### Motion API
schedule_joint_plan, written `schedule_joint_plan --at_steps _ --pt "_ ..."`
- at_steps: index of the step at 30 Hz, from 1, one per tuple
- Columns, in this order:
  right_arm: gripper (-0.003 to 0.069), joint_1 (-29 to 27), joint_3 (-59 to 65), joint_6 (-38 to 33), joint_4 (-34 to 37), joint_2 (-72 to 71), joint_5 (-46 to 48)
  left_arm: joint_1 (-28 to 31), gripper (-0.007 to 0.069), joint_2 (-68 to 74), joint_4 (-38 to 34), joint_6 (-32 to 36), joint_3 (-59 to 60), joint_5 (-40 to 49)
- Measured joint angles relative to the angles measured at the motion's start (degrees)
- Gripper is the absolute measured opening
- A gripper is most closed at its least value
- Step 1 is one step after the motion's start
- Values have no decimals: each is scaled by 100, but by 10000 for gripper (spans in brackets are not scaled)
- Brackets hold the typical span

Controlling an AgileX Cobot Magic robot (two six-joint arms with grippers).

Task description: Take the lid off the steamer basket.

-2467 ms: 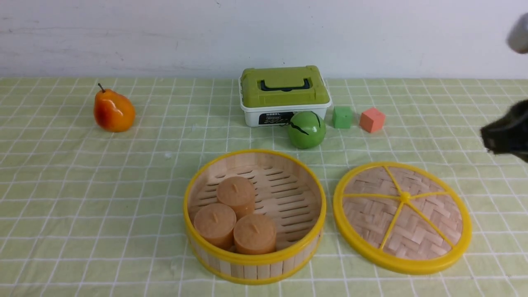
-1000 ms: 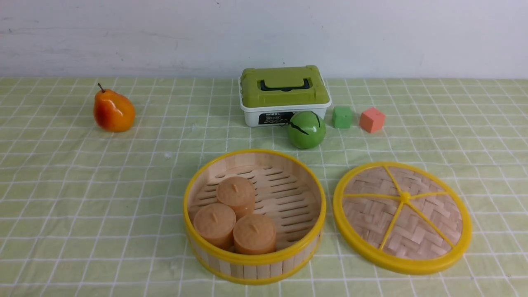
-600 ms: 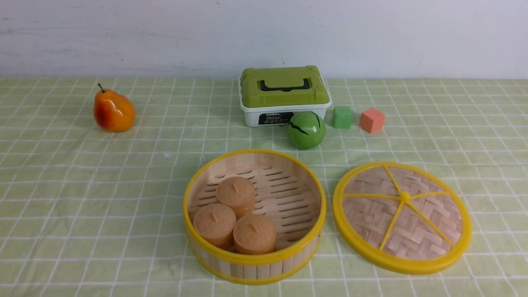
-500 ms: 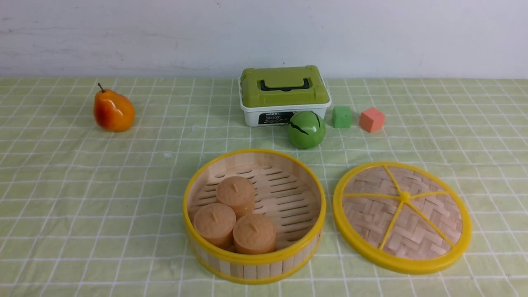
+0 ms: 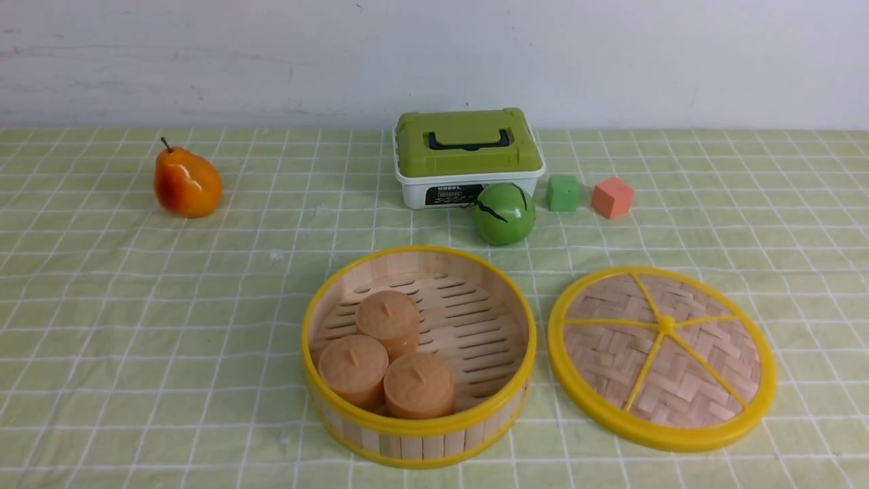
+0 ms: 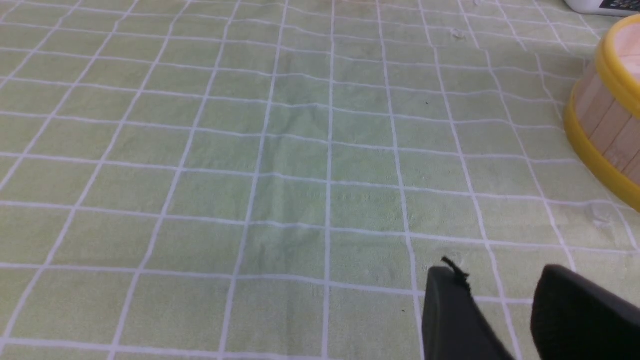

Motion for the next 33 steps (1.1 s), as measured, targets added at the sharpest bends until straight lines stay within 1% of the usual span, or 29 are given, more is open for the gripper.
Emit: schedule_joint_plan --at_steps 33 --pt "87 0 -2 59 -6 0 25 0 239 0 0 0 0 0"
